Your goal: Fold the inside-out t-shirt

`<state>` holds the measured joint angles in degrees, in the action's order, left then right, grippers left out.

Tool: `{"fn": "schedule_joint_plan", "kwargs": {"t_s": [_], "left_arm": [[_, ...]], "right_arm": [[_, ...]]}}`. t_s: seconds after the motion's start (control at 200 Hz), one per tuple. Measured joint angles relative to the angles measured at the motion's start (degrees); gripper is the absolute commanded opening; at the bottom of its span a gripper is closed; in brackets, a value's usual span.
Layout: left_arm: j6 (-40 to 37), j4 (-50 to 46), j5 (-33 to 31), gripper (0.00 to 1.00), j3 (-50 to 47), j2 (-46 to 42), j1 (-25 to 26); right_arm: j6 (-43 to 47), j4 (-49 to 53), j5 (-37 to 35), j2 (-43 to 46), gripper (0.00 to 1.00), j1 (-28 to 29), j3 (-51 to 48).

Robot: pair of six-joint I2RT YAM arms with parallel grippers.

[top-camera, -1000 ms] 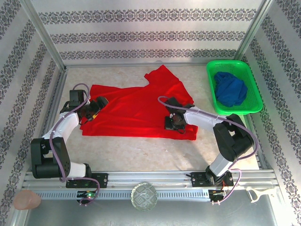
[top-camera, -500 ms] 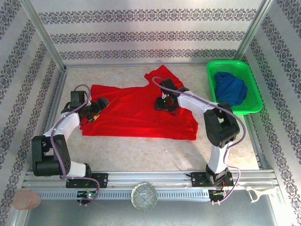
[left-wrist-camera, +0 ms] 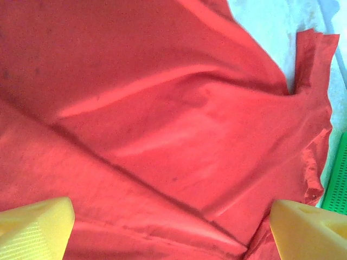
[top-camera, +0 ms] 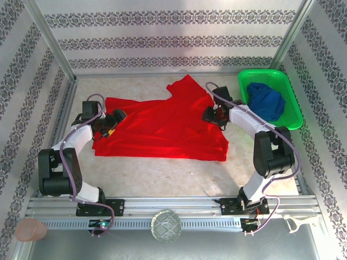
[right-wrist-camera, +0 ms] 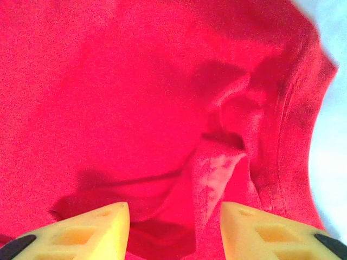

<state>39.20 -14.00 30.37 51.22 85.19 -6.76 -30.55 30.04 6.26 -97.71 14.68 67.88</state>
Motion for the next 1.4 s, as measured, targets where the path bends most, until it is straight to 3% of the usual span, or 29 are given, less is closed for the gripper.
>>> {"fn": "schedule_joint_plan", "kwargs": {"t_s": [0.135,0.245,0.355,0.4,0.909,0.964,0.994,1.254,1.399], "left_arm": [[-0.24,-0.04,0.02,0.94,2.64,0.98,0.0],[-0.31,-0.17,0.02,0.94,2.82,1.01,0.0],[-0.39,-0.26,0.02,0.94,2.82,1.01,0.0],[-0.39,-0.26,0.0,0.94,2.82,1.01,0.0],[-0.35,0.28,0.02,0.95,0.79,2.01,0.0],[-0.26,0.52,0.04,0.96,0.63,2.29,0.0],[-0.17,0.81,0.04,0.99,0.48,2.38,0.0],[-0.57,1.46,-1.22,1.0,1.97,3.72,-0.39],[-2.99,-0.24,-2.71,1.0,10.58,7.8,-2.91]], "right_arm": [[-1.01,0.17,0.02,-0.79,0.47,0.39,-3.43],[-1.38,-0.15,0.07,-1.9,0.39,0.48,-4.0],[-2.4,-1.18,0.28,-2.99,0.15,0.46,-4.0],[-2.29,-1.57,0.42,-3.65,0.0,0.46,-3.98],[-11.04,-9.33,1.77,-7.1,0.0,-0.7,0.9],[-12.55,-10.34,1.92,-8.13,0.3,-0.83,0.96],[-13.33,-10.91,2.23,-8.79,0.38,-1.01,0.96],[-15.23,-13.38,3.67,-8.81,0.5,-1.73,1.51],[-11.26,-10.62,4.39,-8.87,0.55,-3.04,12.11]]}}
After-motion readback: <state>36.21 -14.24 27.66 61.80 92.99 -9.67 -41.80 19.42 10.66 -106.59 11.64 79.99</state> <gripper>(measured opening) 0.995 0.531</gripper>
